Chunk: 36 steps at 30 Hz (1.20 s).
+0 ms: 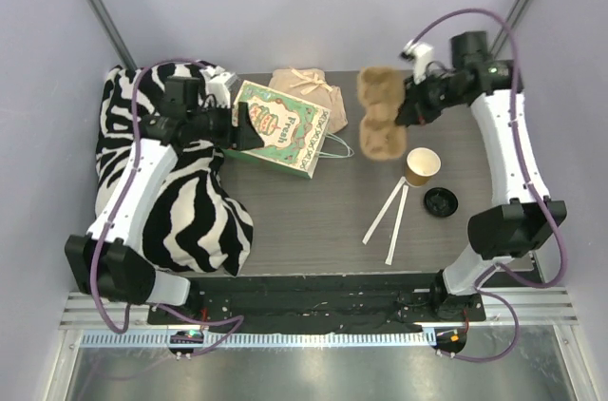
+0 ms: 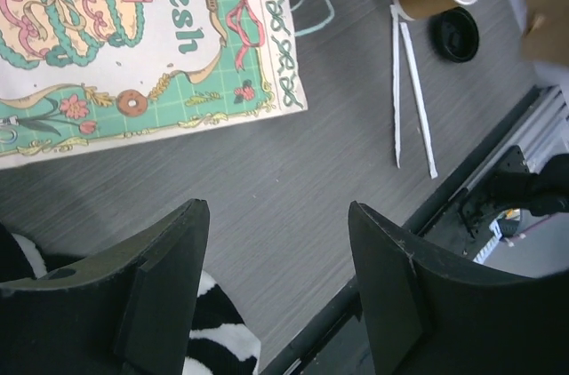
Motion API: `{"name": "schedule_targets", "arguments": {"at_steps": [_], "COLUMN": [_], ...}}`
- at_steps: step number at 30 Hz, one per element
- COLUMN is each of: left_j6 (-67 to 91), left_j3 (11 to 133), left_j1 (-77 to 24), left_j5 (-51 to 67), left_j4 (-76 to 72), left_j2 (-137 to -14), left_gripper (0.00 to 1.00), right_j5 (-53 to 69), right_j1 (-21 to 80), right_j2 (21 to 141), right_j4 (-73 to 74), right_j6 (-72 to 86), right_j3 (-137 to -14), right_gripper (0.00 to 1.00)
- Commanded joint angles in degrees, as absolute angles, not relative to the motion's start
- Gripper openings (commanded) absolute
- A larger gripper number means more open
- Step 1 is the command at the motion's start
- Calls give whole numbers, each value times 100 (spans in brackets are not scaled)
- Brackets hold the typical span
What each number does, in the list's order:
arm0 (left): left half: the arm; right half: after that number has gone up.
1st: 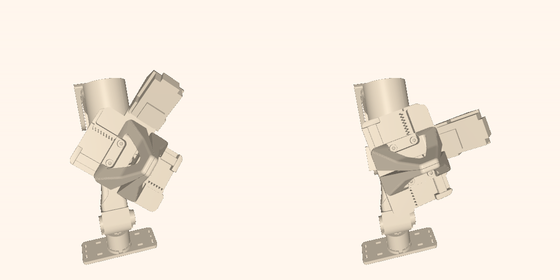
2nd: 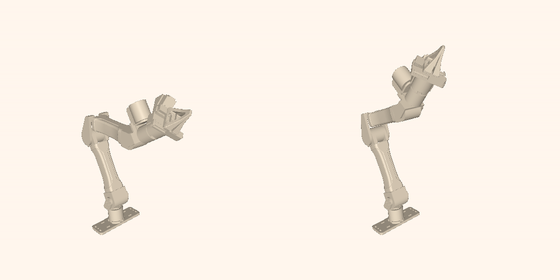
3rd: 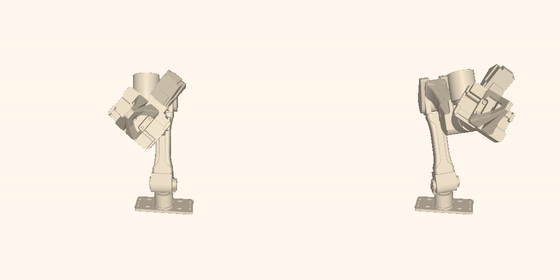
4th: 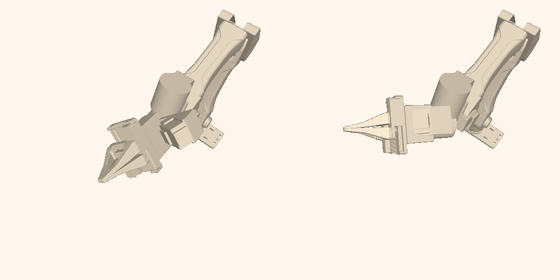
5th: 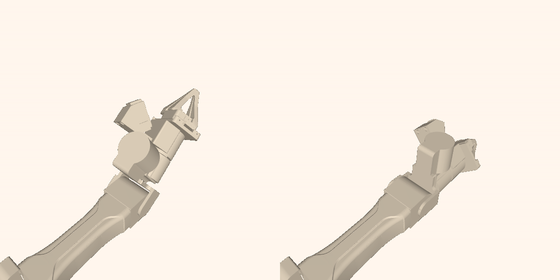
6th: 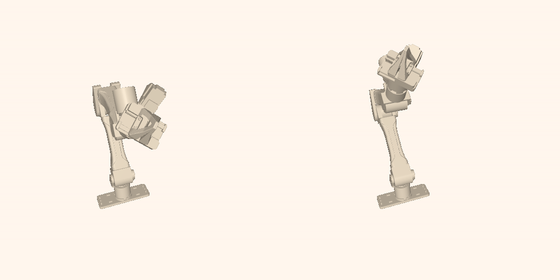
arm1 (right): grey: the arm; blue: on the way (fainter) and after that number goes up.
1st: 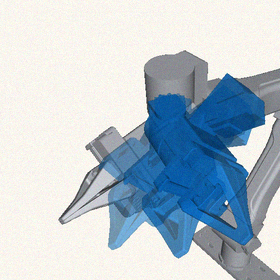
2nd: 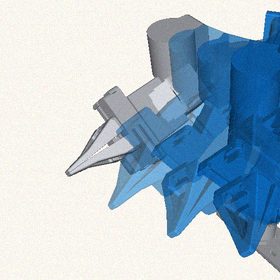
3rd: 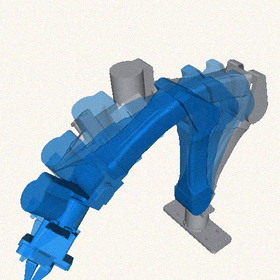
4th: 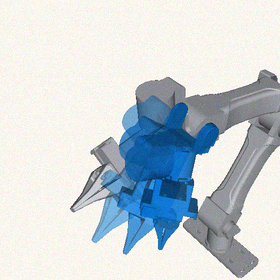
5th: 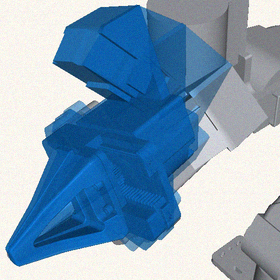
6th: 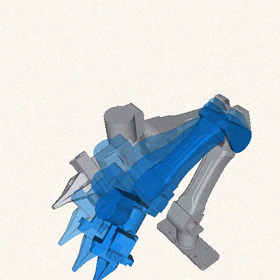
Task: Pack the takeout coffee
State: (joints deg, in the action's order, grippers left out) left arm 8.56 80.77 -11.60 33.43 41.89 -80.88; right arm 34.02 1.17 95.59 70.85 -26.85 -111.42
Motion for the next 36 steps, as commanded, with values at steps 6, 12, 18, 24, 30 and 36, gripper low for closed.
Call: {"name": "schedule_targets", "arguments": {"at_steps": [6, 12, 18, 24, 30, 36], "left_j6": [-1333, -3250, -4236, -4613, -5000, -5247], "left_j3": [6049, 4706, 4070, 3753, 3612, 3525], "left_j1": [-958, -2011, -3611, -4657, -4922, -4975], "left_j5": [5097, 4308, 3323, 2698, 2804, 2865], "left_j4": [3586, 2982, 1680, 467, 237, 334], "left_j2": [-5943, -4458, -4306, -4763, -4966, -4957], "left_gripper": [74, 74, 71, 53, 37, 34], "right_j5": [4920, 5756, 5871, 5924, 5968, 5994], "right_j1": [1564, 2178, 2662, 2865, 2962, 2962], "right_j2": [9465, 10002, 10273, 10687, 10758, 10740], "right_j4": [7813, 8481, 8095, 8060, 8077, 8086], "right_j6": [-3533, -4324, -4167, -4140, -4175, -4201], "right_j3": [-9107, -8579, -8078, -7998, -7937, -7884], "right_gripper": [1, 1, 1, 1, 1, 1]}}
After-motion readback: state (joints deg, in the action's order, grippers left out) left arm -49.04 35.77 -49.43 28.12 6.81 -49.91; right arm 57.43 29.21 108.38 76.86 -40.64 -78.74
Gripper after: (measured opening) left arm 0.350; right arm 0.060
